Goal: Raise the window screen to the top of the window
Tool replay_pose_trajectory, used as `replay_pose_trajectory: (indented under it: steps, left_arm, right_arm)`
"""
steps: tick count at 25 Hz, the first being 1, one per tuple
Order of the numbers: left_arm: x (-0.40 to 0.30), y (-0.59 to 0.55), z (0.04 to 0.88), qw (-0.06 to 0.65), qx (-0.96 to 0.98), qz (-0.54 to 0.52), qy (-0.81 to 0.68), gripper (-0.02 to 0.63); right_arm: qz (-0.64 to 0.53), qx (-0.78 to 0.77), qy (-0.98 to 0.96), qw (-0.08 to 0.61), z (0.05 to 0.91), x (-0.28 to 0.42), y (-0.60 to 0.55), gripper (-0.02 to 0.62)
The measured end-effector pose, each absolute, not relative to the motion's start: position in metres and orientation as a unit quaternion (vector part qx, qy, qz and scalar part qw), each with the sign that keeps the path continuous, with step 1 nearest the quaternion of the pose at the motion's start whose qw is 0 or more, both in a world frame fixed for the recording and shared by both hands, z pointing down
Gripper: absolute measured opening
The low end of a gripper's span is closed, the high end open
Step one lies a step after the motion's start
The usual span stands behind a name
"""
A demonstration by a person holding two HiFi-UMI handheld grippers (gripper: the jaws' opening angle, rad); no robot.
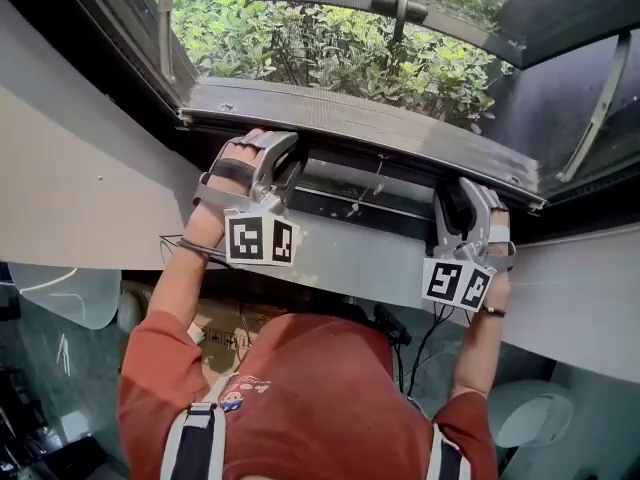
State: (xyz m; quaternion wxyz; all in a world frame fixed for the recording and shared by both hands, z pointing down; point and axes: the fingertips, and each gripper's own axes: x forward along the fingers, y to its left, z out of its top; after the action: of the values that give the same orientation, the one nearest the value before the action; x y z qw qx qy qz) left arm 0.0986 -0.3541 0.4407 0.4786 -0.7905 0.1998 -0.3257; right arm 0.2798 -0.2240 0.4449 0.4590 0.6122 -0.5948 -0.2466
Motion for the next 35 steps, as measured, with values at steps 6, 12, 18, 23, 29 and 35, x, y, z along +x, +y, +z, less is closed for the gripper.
replay_pose_trajectory:
  steps: [6, 12, 18, 23, 29, 35]
  left_arm:
    - [0.095, -0.351, 0.439, 0.476, -0.794, -0.337, 0.172, 0.133]
    - [0.092, -0.349, 0.421, 0.477, -0.797, -0.331, 0.167, 0.135]
    - [0.094, -0.351, 0.388, 0.503, -0.788, -0.294, 0.198, 0.124]
    - [0.097, -0.355, 0.354, 0.529, -0.775, -0.257, 0.233, 0.079]
    - [0.098, -0.36, 0.319, 0.556, -0.757, -0.225, 0.26, 0.071]
    - [0.1, -0.36, 0.294, 0.578, -0.741, -0.209, 0.27, 0.071]
  right_arm:
    - [-0.22, 0.585, -0.622, 0.471, 0.441, 0.277, -0.221, 0.173]
    - [-0.232, 0.587, -0.62, 0.466, 0.422, 0.276, -0.219, 0.17]
    - [-0.27, 0.602, -0.599, 0.454, 0.387, 0.278, -0.22, 0.144]
    - [-0.313, 0.621, -0.567, 0.442, 0.351, 0.284, -0.223, 0.073]
    - [-0.338, 0.627, -0.549, 0.437, 0.317, 0.285, -0.227, 0.067]
    - [-0.358, 0.625, -0.534, 0.442, 0.293, 0.287, -0.227, 0.058]
